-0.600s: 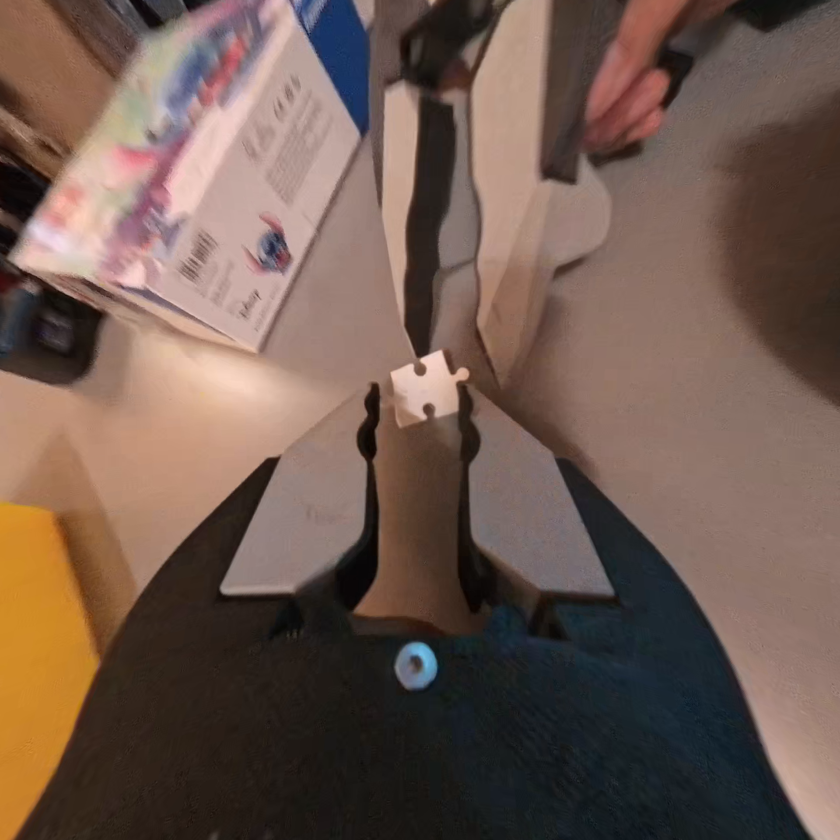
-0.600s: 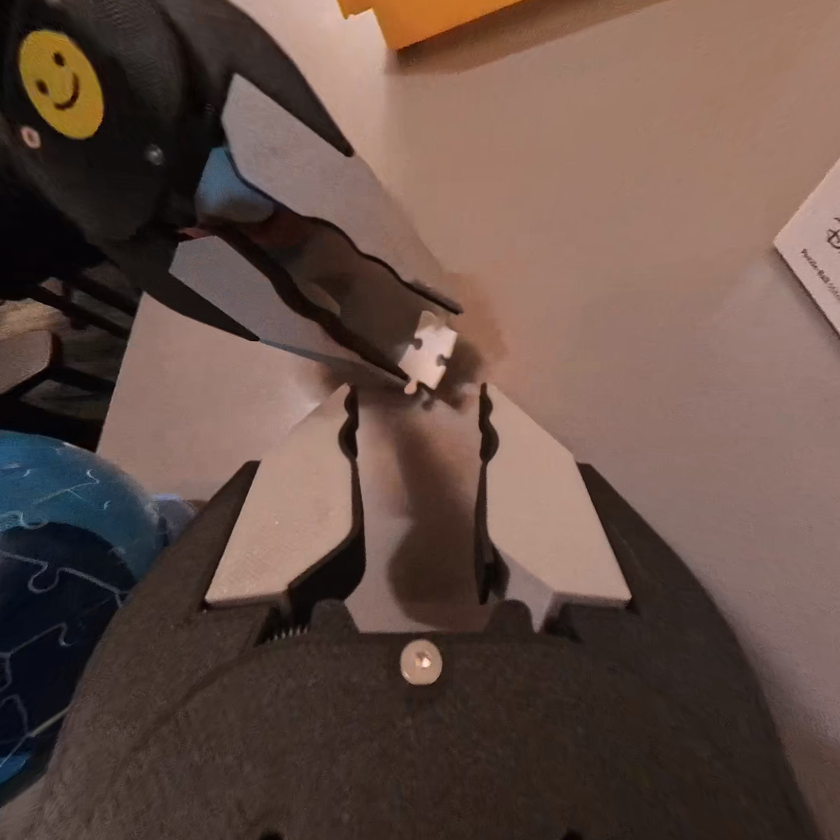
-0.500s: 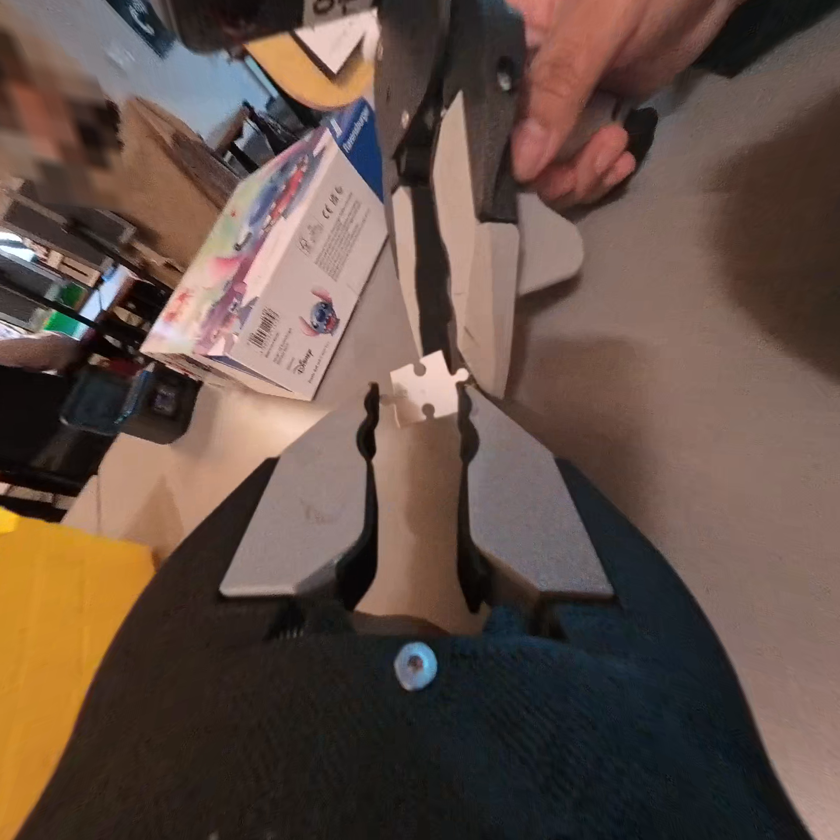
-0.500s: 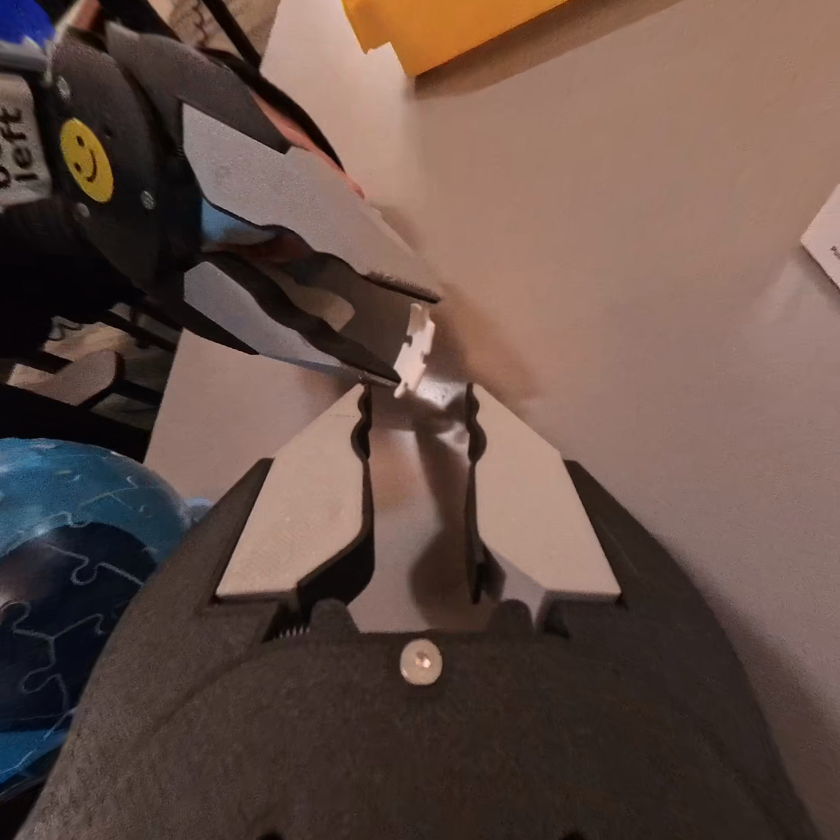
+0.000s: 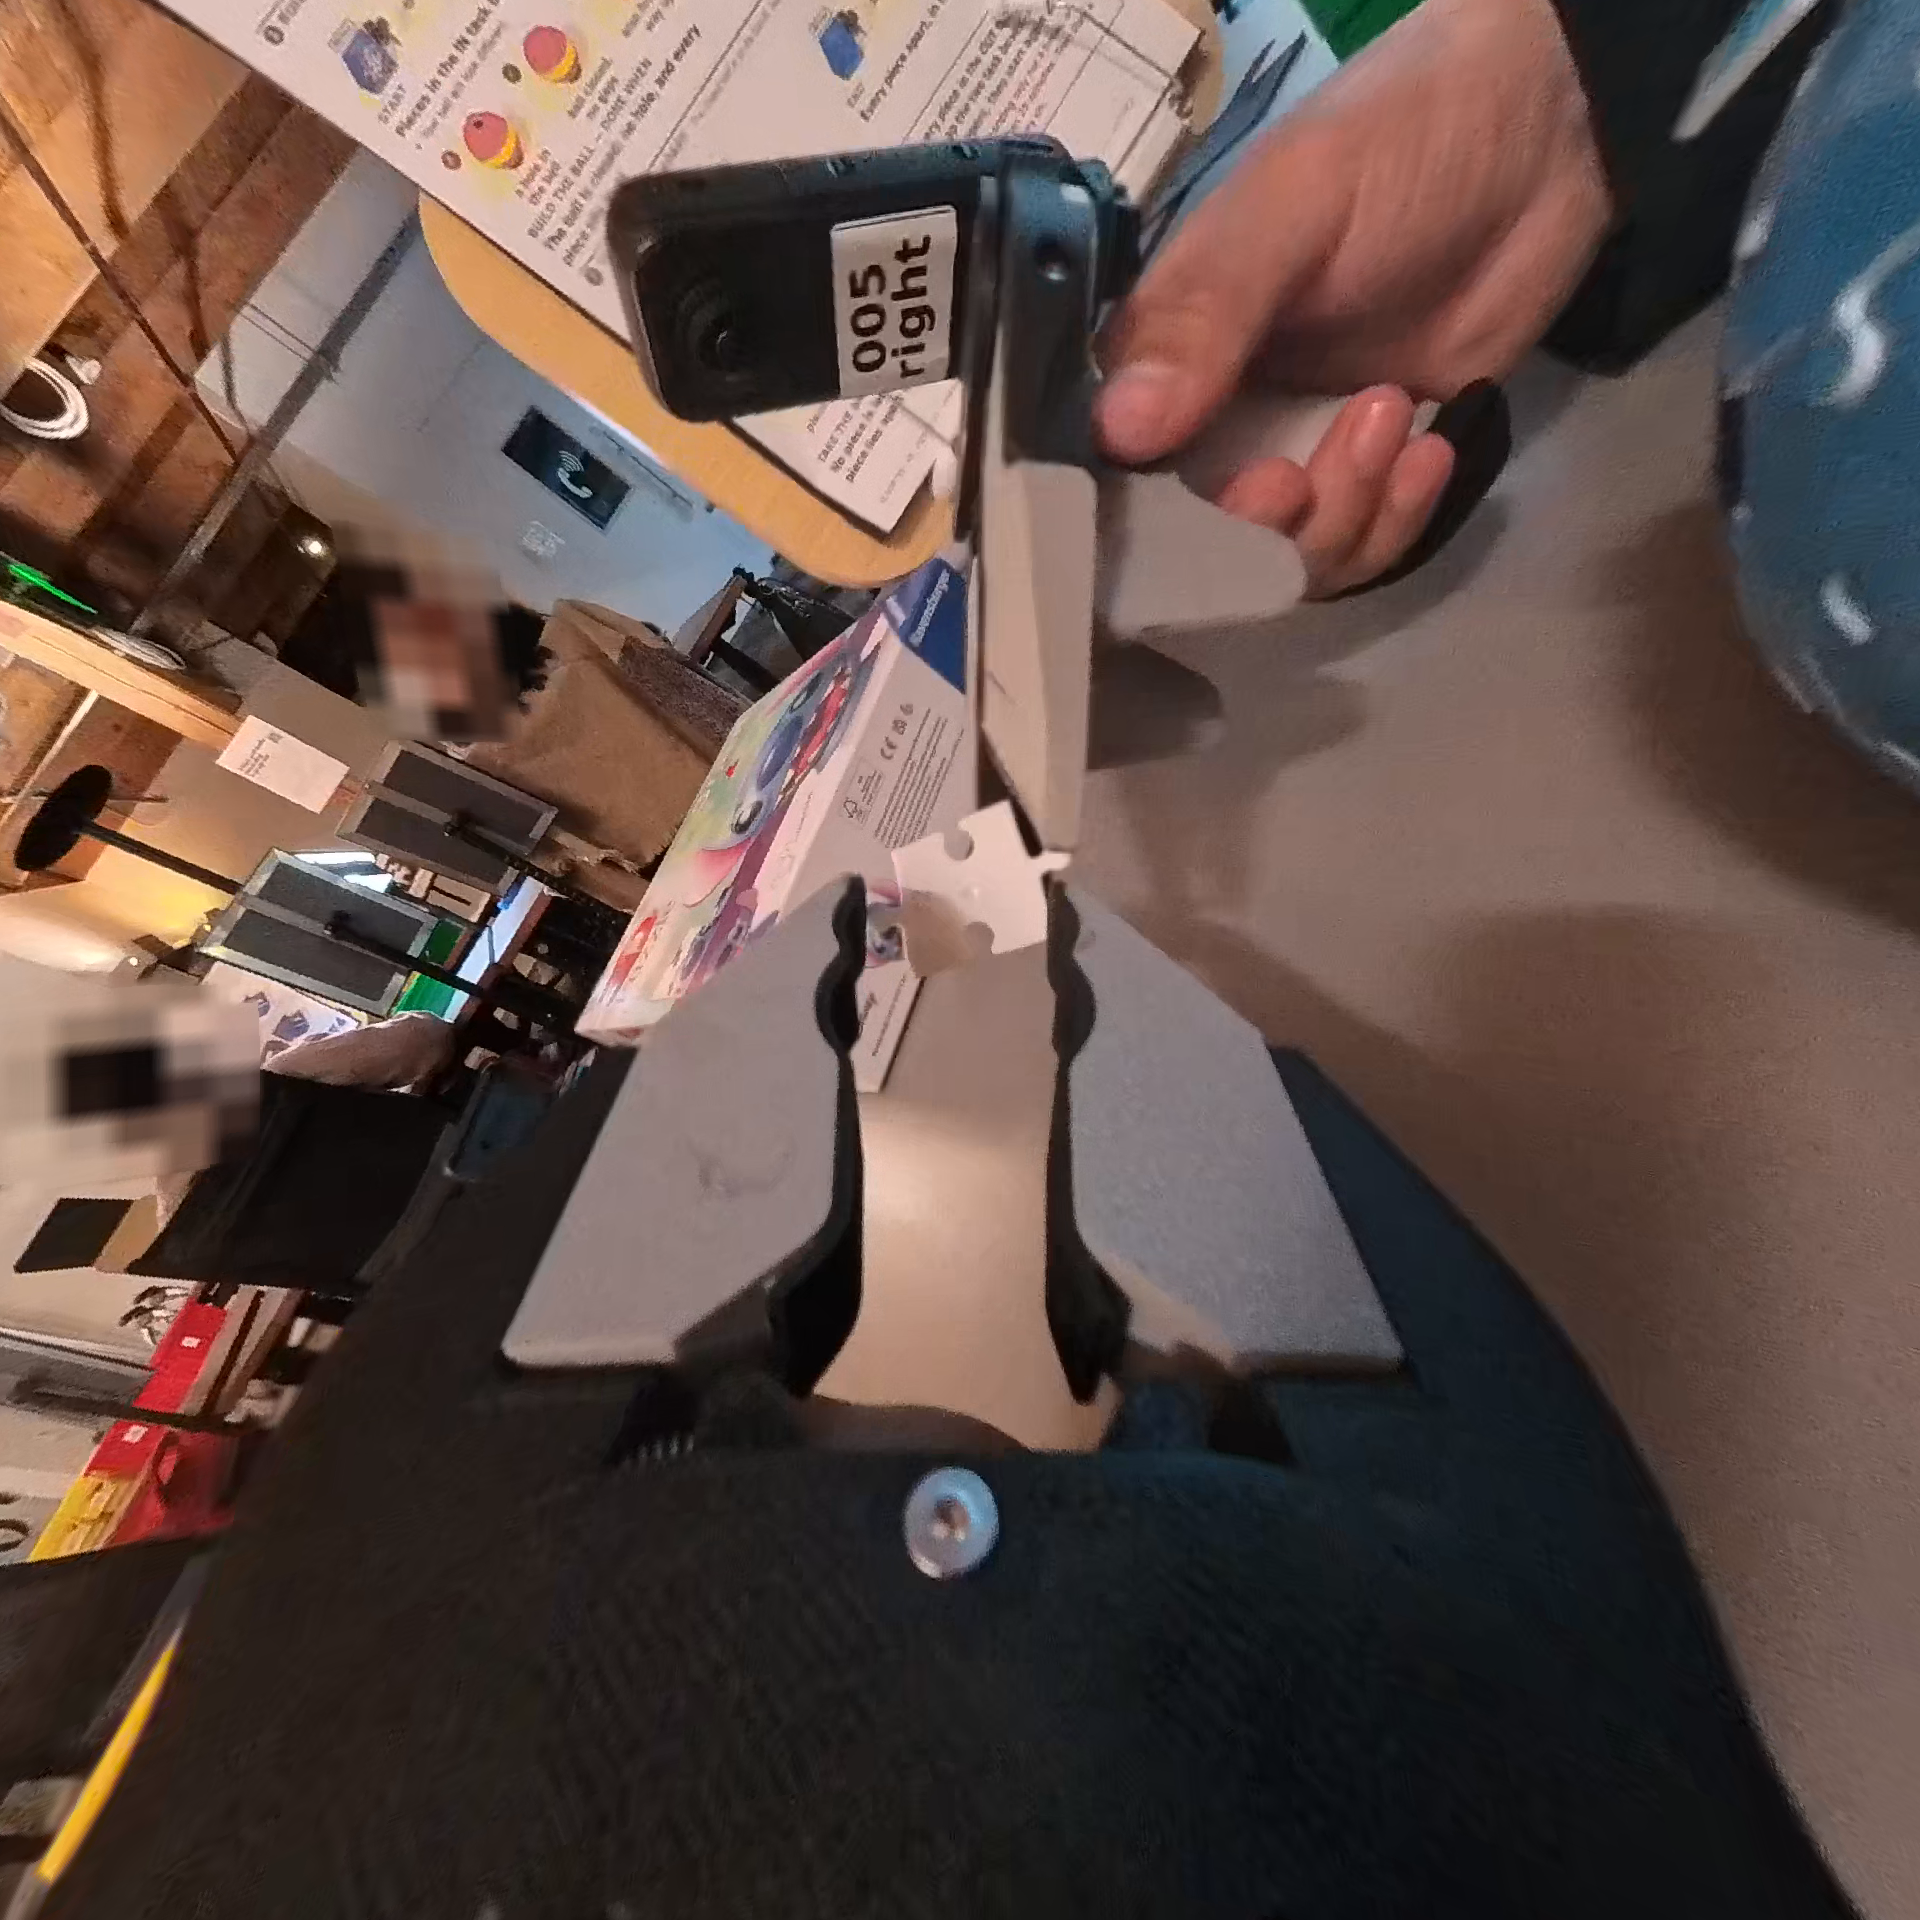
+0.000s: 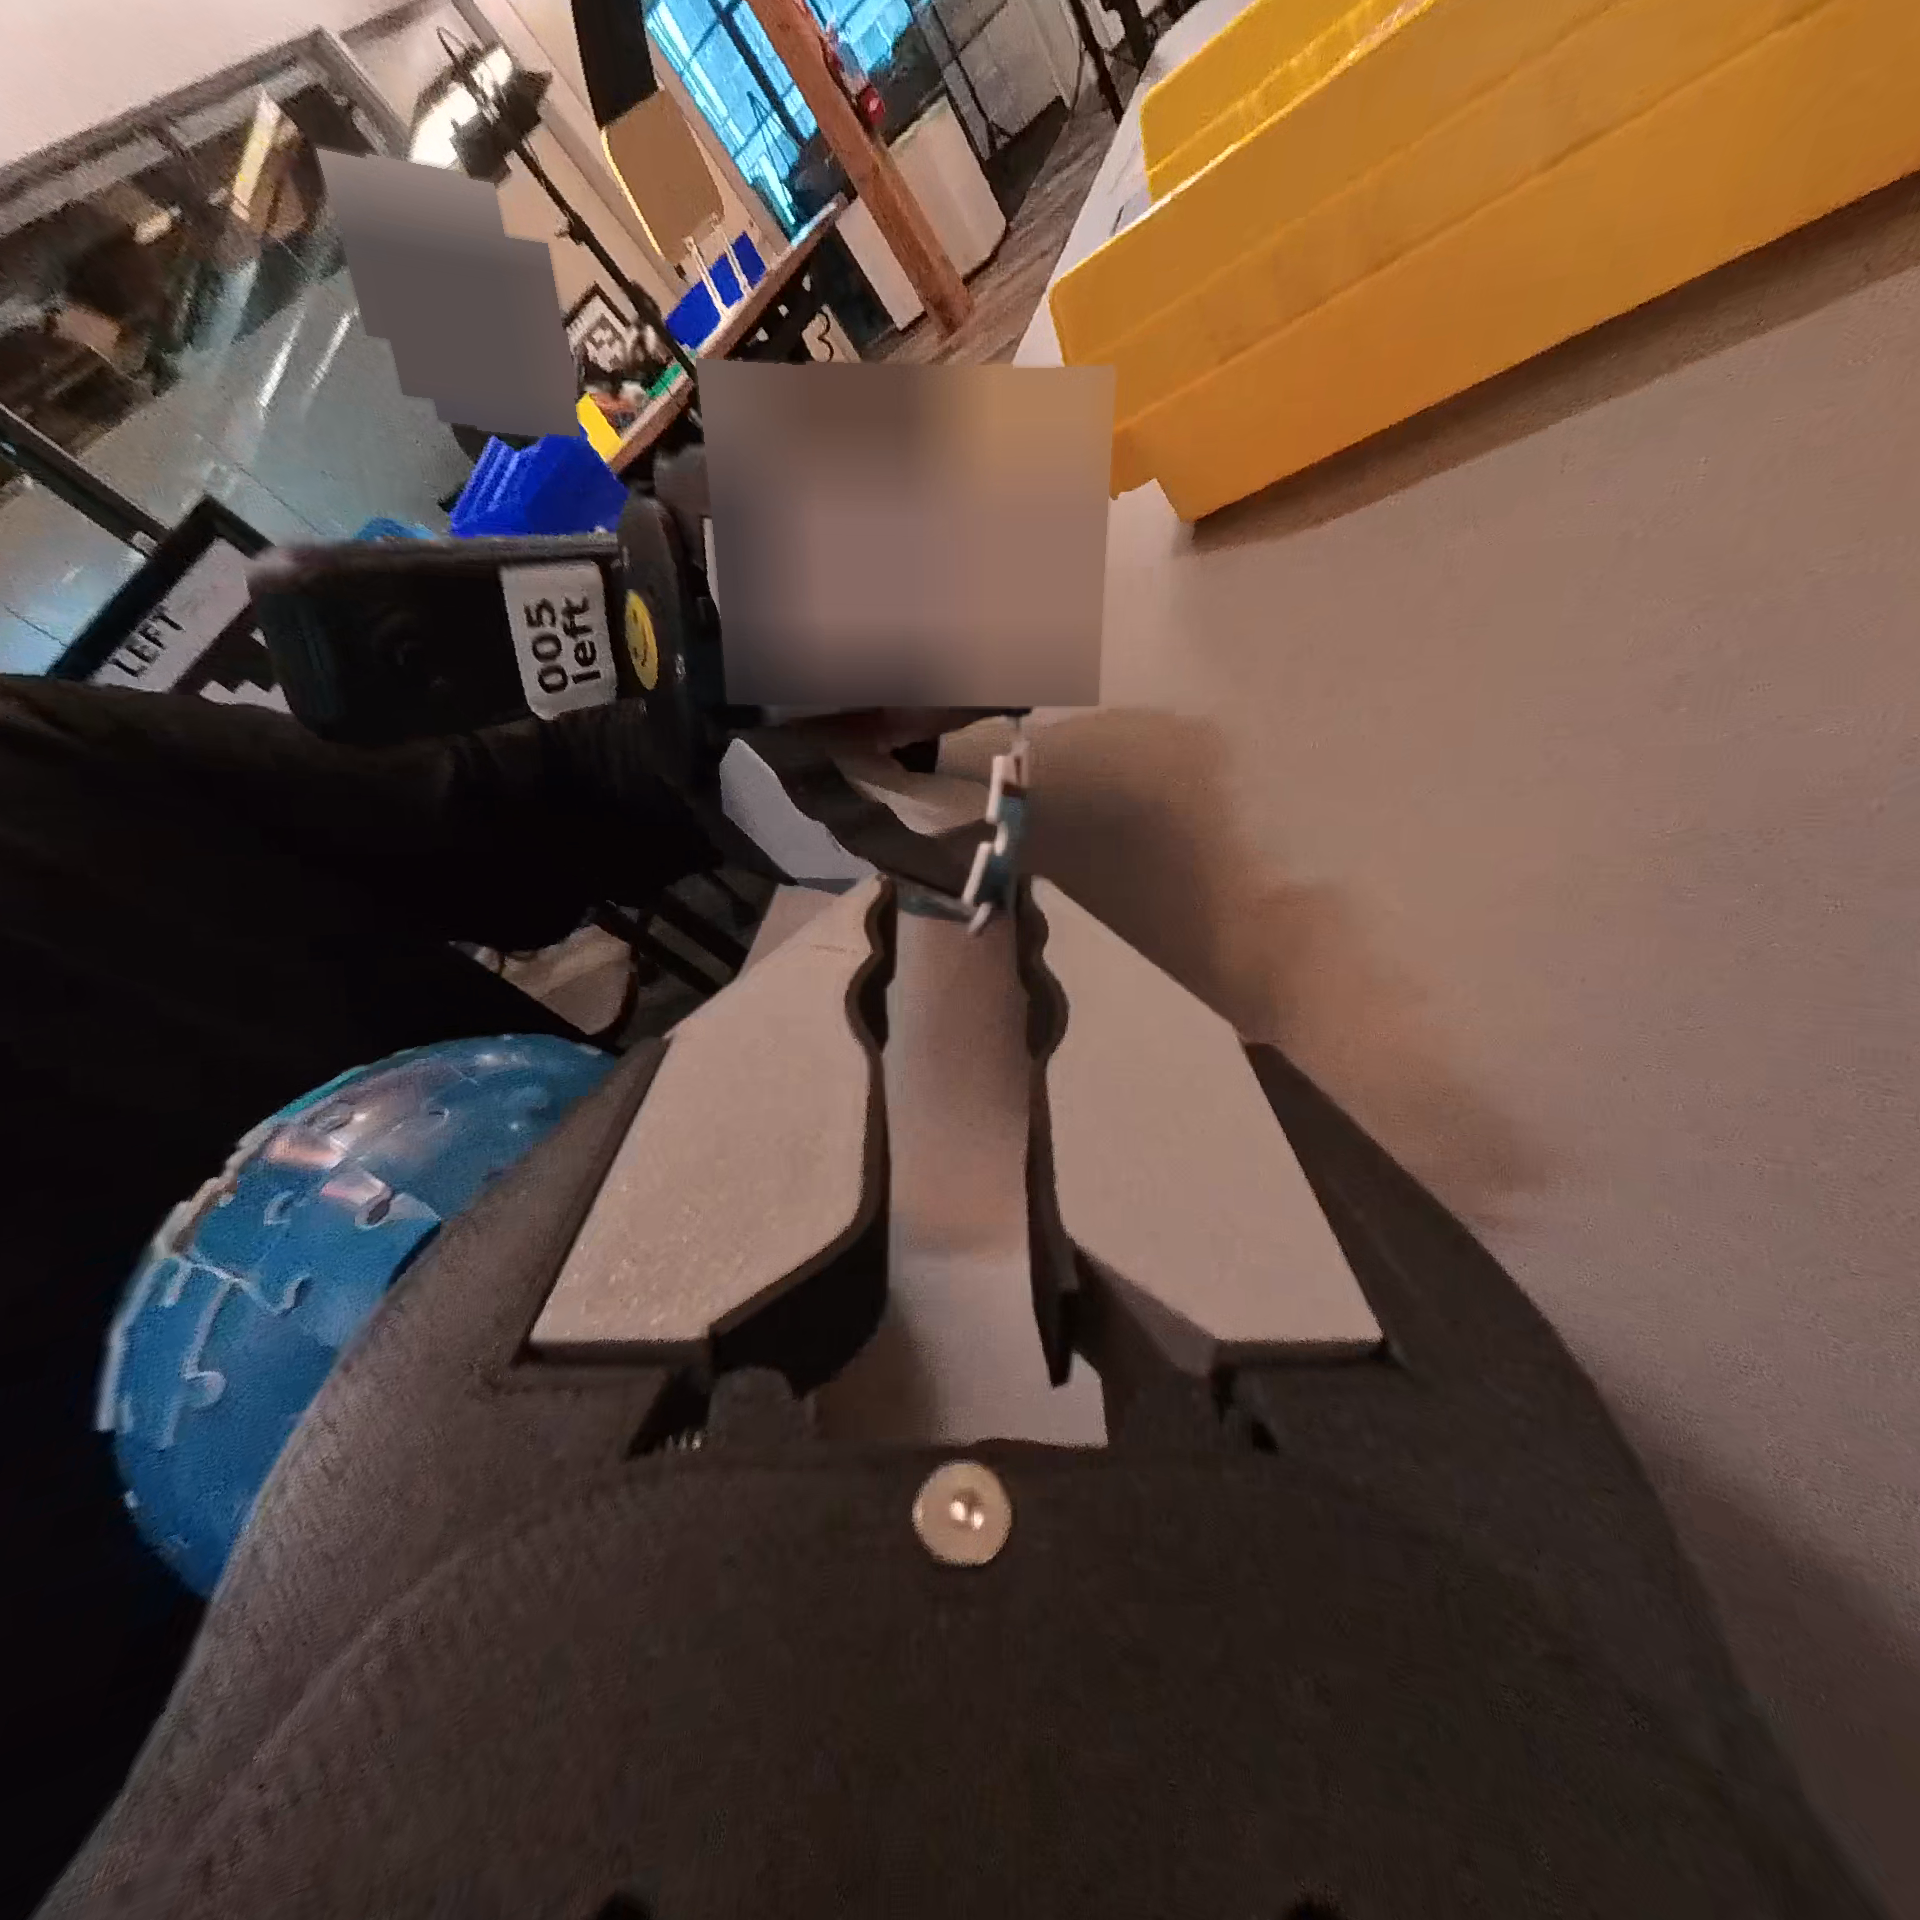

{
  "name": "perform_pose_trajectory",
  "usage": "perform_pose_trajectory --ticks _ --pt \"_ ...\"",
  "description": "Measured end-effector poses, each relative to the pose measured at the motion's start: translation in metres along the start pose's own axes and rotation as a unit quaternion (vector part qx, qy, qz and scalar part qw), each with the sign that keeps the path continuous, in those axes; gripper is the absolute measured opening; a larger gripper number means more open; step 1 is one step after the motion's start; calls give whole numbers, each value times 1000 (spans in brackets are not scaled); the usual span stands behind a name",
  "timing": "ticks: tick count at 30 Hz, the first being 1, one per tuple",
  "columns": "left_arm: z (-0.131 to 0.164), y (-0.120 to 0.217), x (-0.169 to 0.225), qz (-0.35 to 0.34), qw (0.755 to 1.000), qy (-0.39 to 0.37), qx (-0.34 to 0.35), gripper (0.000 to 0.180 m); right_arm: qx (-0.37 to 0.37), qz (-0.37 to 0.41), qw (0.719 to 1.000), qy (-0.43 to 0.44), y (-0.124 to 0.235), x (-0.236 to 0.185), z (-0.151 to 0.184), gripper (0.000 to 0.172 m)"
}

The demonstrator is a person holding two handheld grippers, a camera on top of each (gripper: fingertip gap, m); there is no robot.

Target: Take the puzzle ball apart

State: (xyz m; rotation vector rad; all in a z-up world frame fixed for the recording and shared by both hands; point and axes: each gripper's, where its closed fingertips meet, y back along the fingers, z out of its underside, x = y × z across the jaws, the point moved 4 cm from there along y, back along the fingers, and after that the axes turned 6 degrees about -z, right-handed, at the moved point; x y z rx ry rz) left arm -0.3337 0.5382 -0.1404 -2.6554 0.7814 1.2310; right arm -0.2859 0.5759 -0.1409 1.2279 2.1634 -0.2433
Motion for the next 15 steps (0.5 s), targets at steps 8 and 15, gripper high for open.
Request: perform_pose_trajectory --ticks 8,15 --pt "-13 -8 14 7 999 -53 9 33 7 44 999 13 10 2 1 0" --pt "-26 -12 13 -3 998 -62 28 33 28 56 998 22 21 -11 -2 0"
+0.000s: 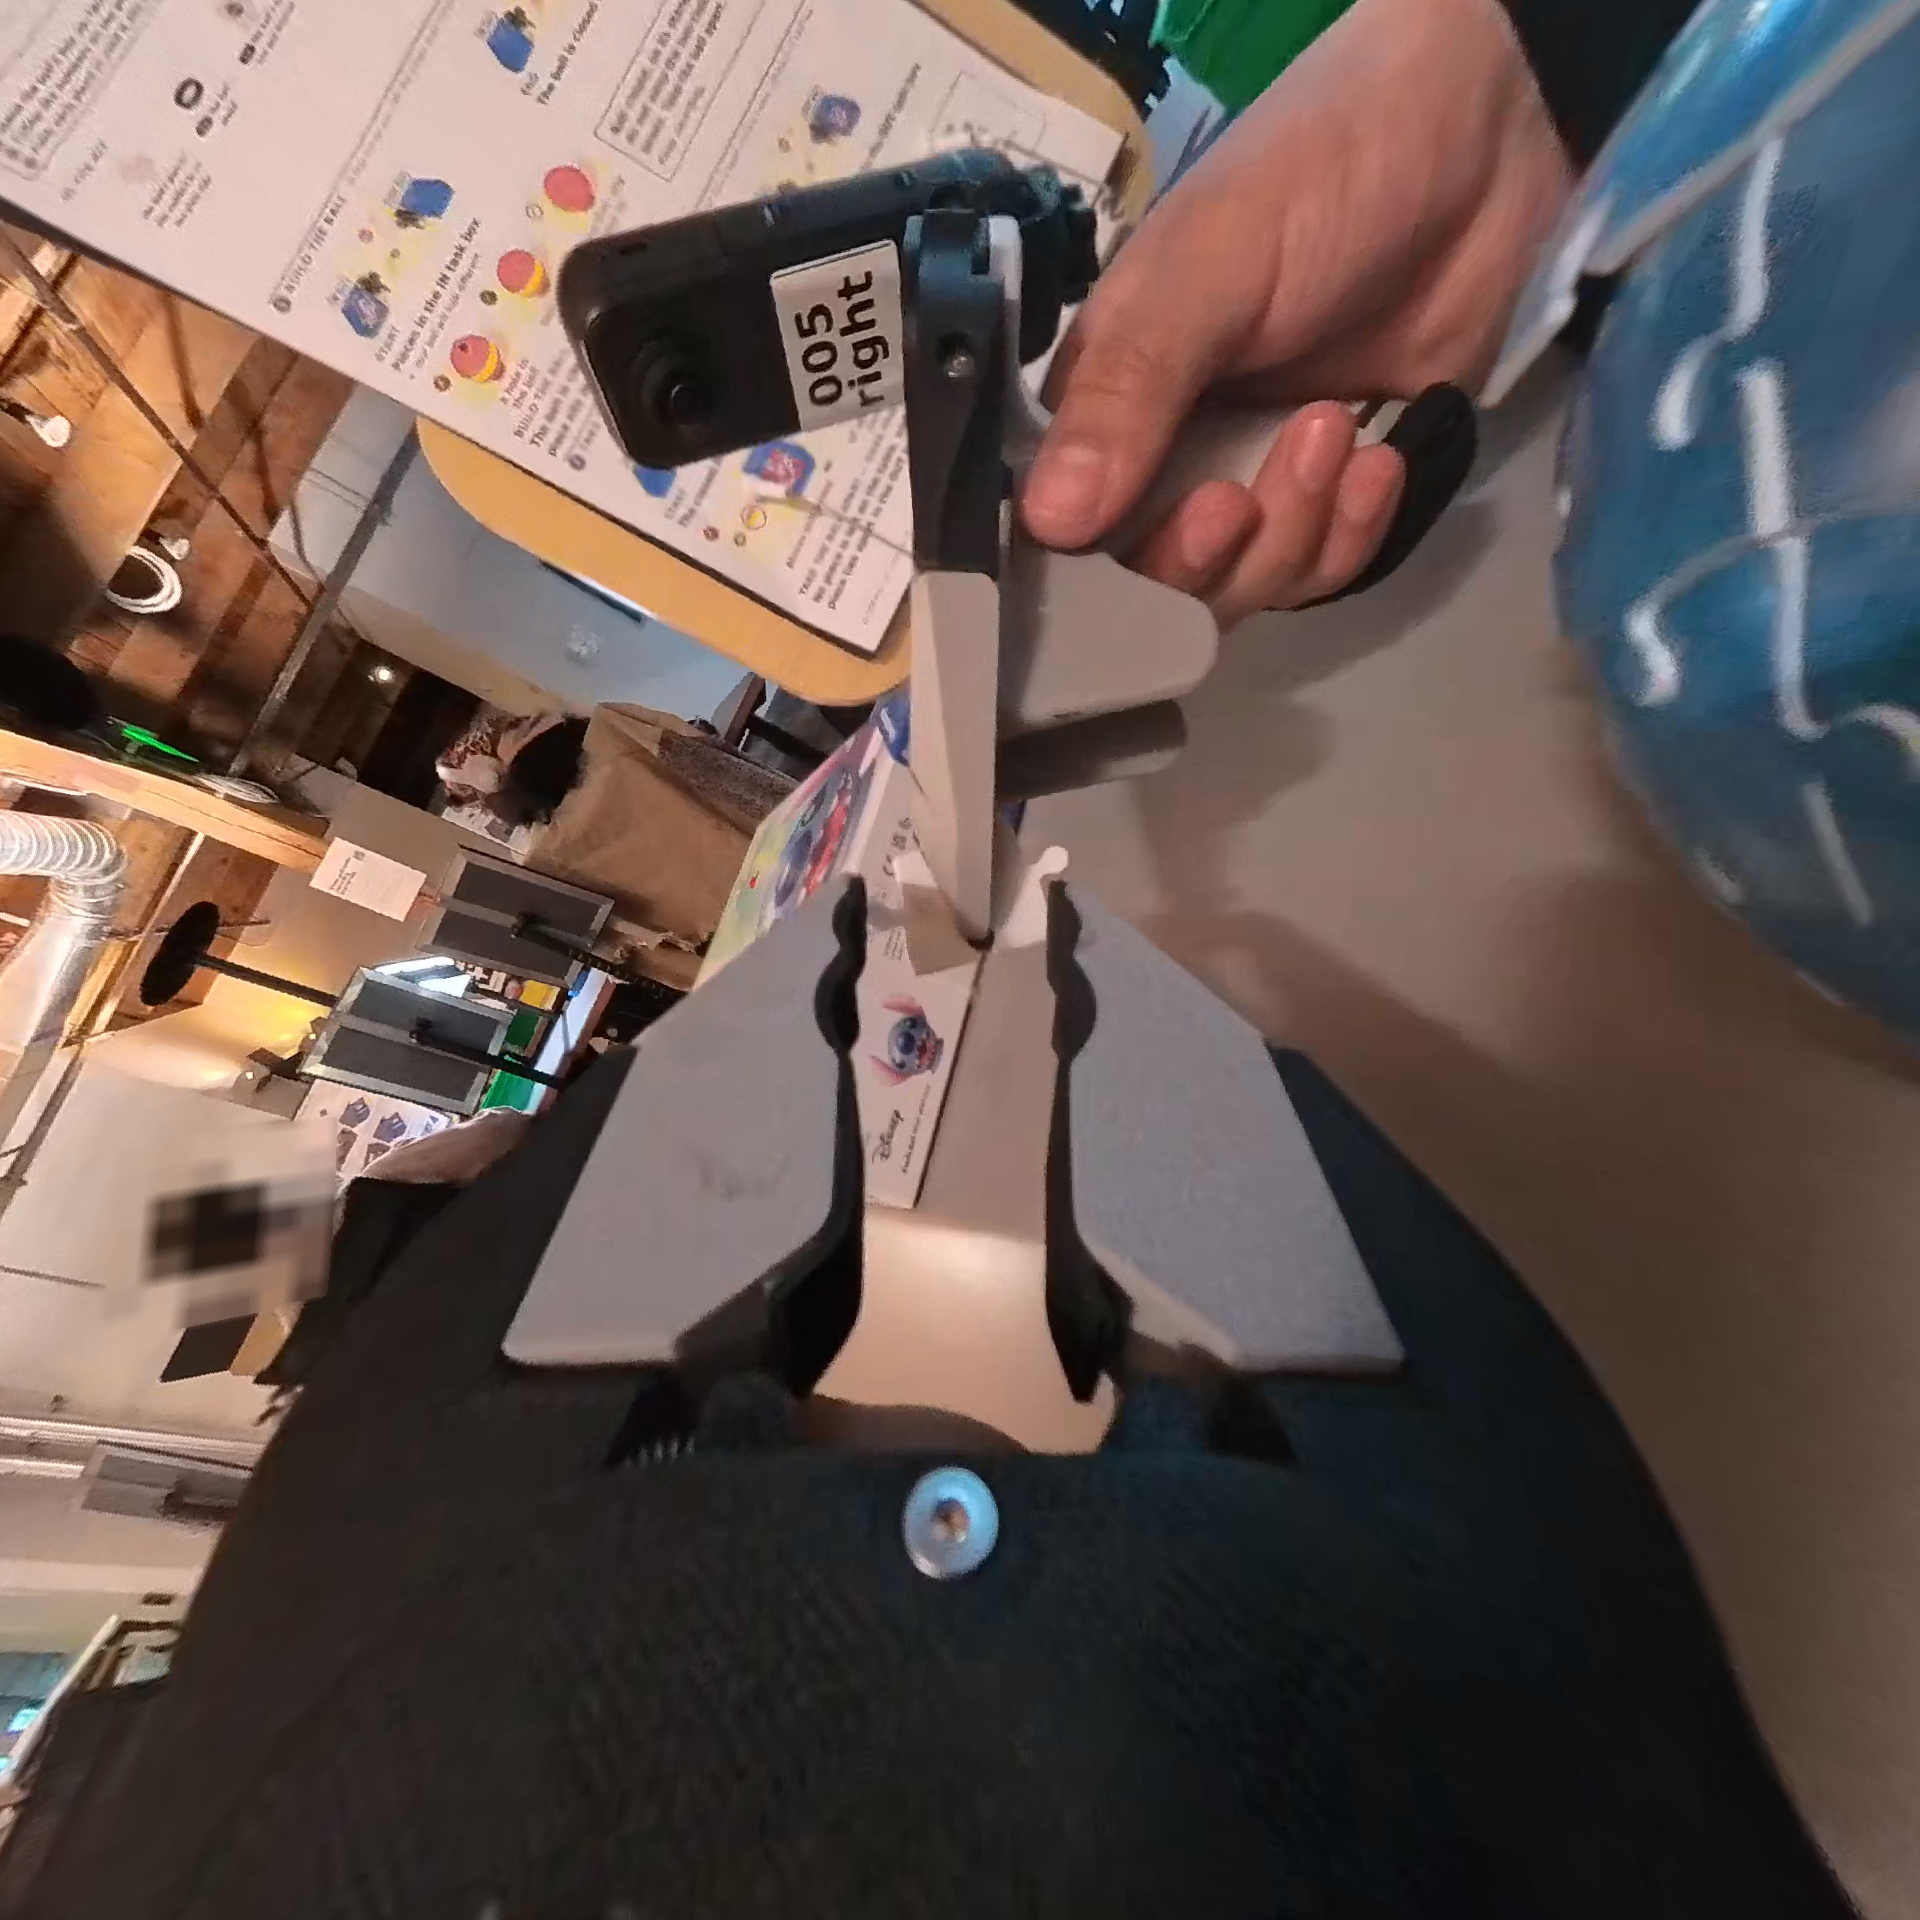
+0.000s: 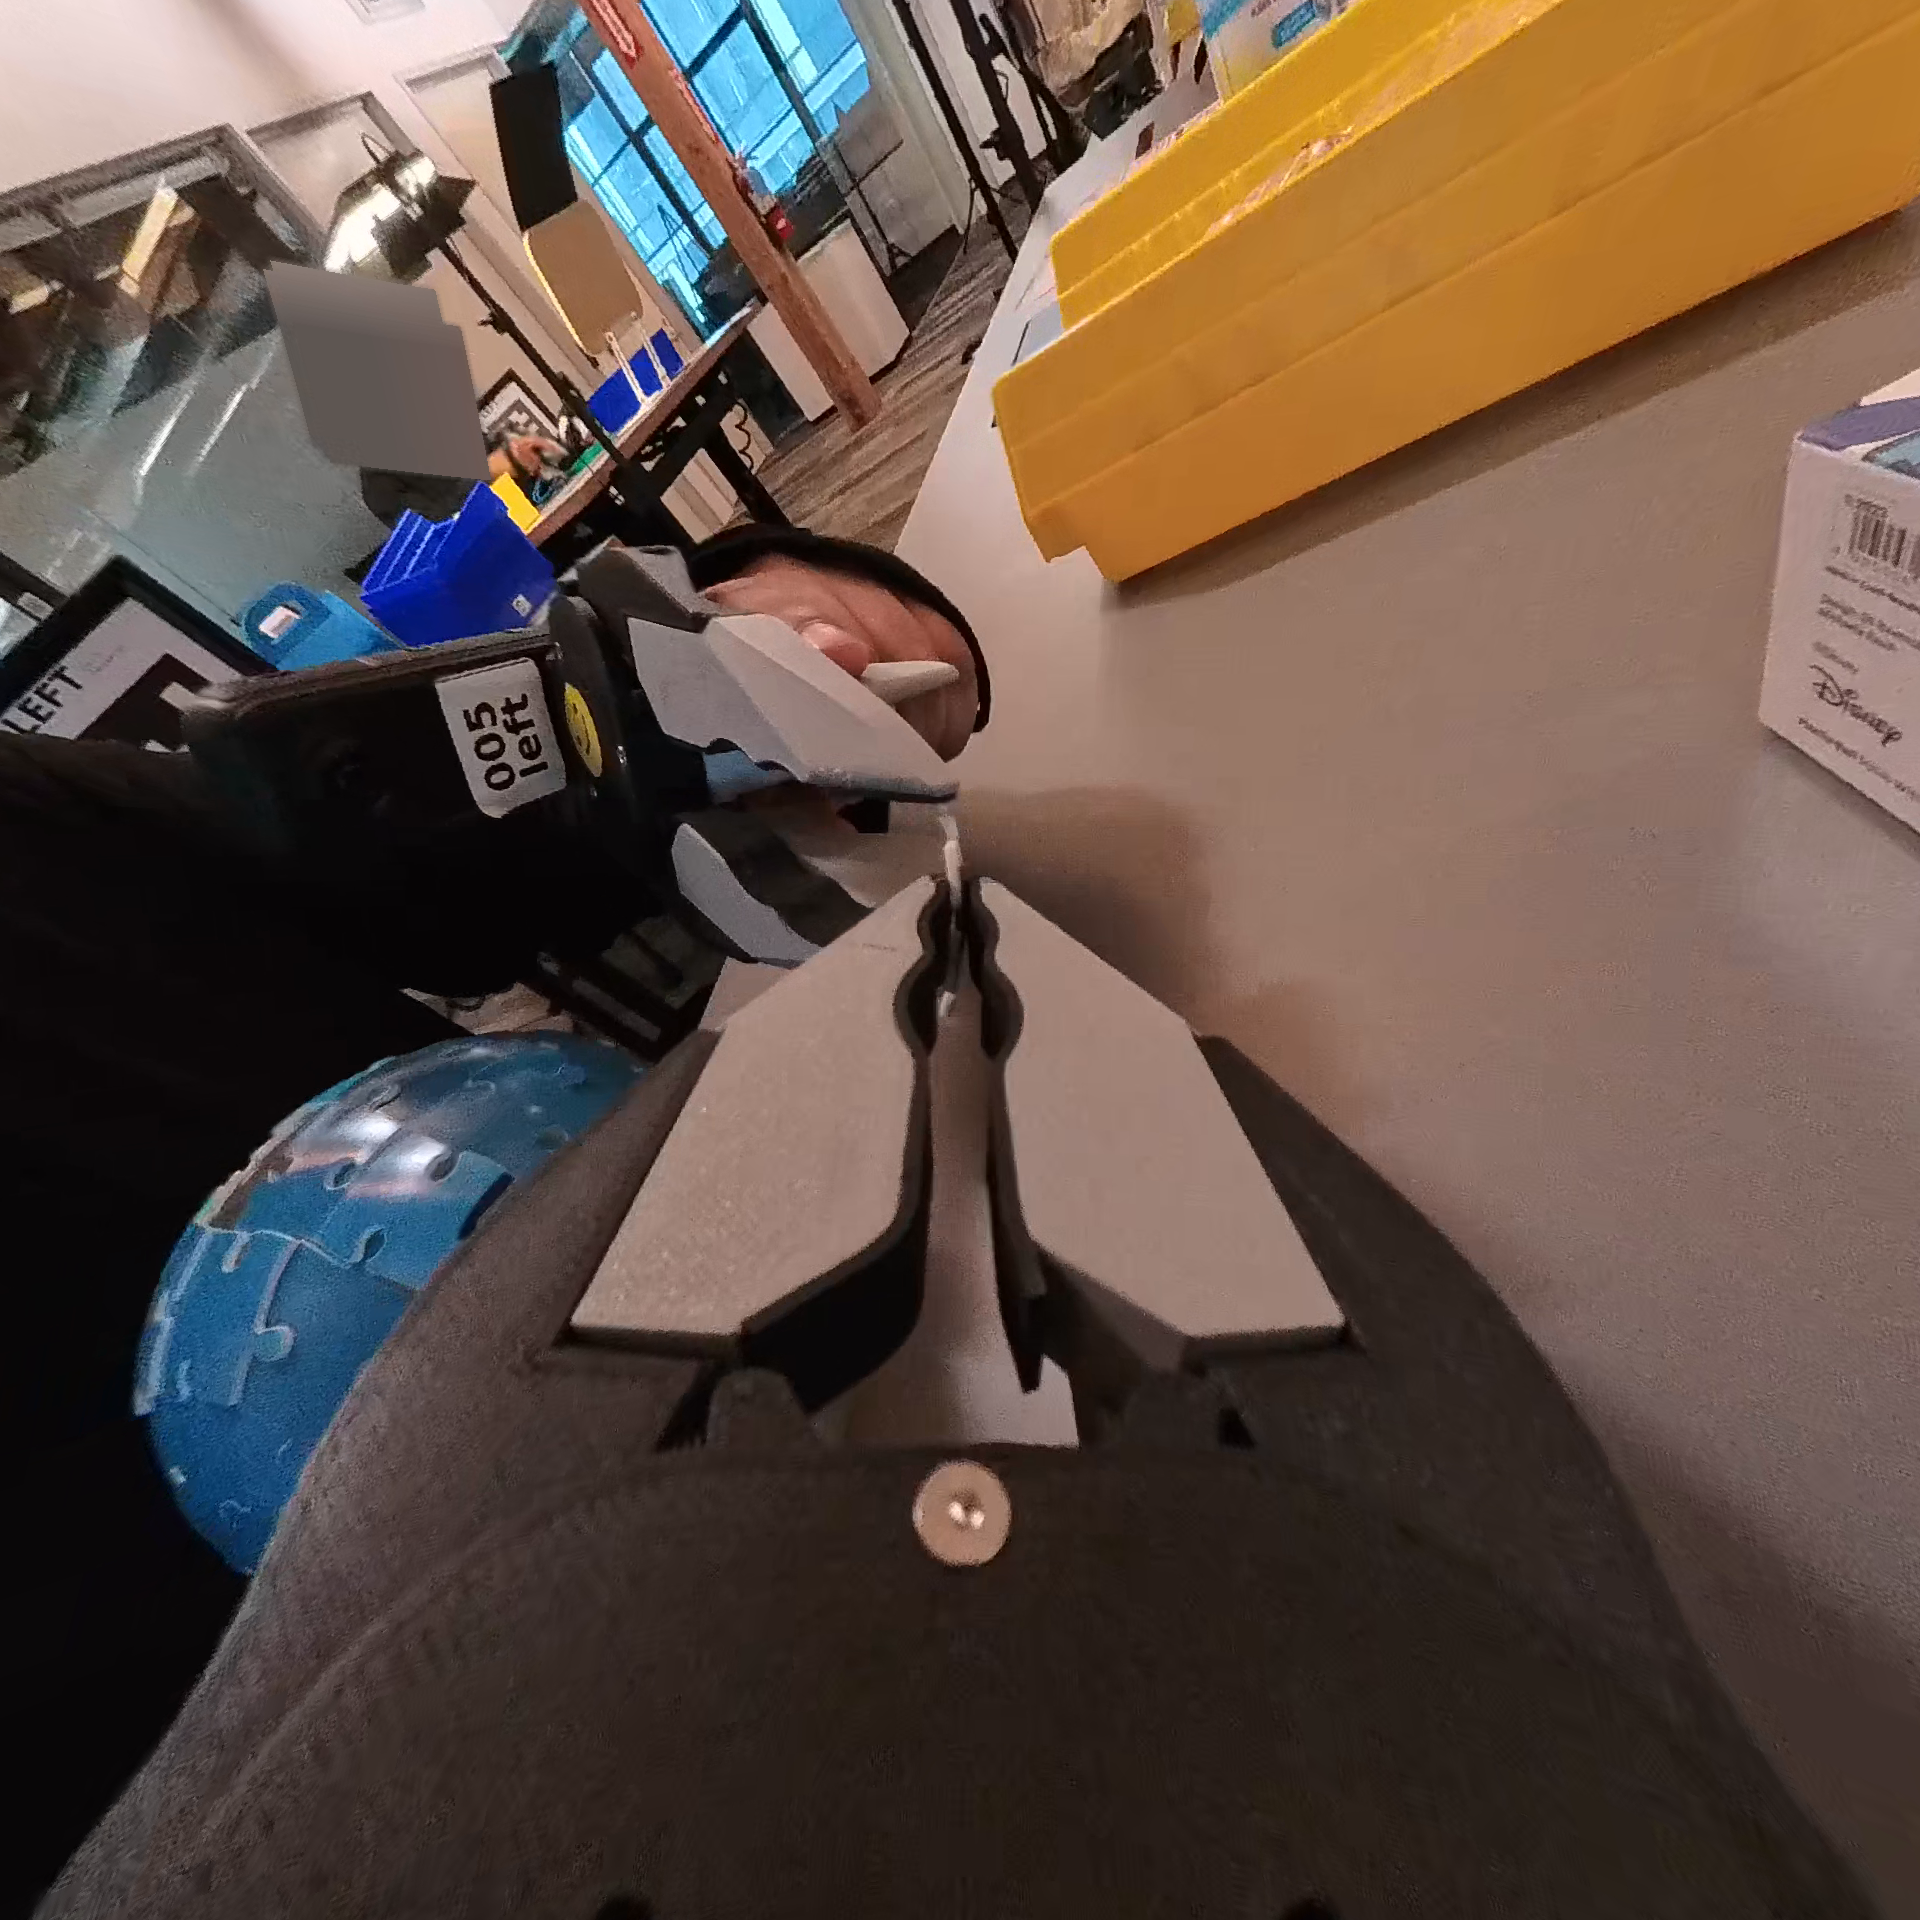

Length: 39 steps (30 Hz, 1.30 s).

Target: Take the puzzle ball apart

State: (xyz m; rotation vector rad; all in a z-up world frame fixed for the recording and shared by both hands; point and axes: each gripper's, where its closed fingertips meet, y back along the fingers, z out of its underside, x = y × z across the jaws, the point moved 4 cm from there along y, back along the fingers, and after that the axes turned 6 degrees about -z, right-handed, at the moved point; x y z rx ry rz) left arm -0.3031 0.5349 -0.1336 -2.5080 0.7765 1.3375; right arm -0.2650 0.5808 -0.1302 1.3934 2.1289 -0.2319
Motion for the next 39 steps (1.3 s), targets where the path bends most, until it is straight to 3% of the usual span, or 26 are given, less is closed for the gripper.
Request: perform_pose_trajectory --ticks 4,8,11,14,18,23,25,27,29,31,33,39 --pt "-5 -2 1 1 1000 -5 1 33 -8 20 1000 19 4 -5 1 0" --pt "1 4 -5 11 999 39 -18 39 -19 58 997 51 14 -11 -1 0" --pt "7 15 -21 46 988 136 -49 33 -49 129 983 121 28 -20 -1 0" --pt "-4 22 -33 122 957 253 -76 44 -95 203 948 226 34 -42 -9 0" --pt "-47 27 -43 155 949 272 -41 46 -161 298 860 382 29 -86 -21 0" --pt "-88 38 -31 140 977 161 18 34 -168 354 739 548 21 -142 -13 0" --pt "-100 43 -26 128 984 121 32 35 -164 389 673 608 23 -158 -10 0" --pt "-108 44 -29 123 980 156 10 51 -145 435 577 676 26 -175 -11 0" --pt "-116 46 -32 182 942 280 -37 50 -125 471 475 733 27 -193 -12 0" --pt "-136 51 -40 265 869 416 -24 45 -122 487 407 763 26 -204 -11 0" --pt "-148 52 -52 296 822 486 -6 42 -127 499 375 771 28 -208 -13 0" --pt "-161 44 -63 331 754 566 25 35 -150 510 344 774 34 -208 -12 0"
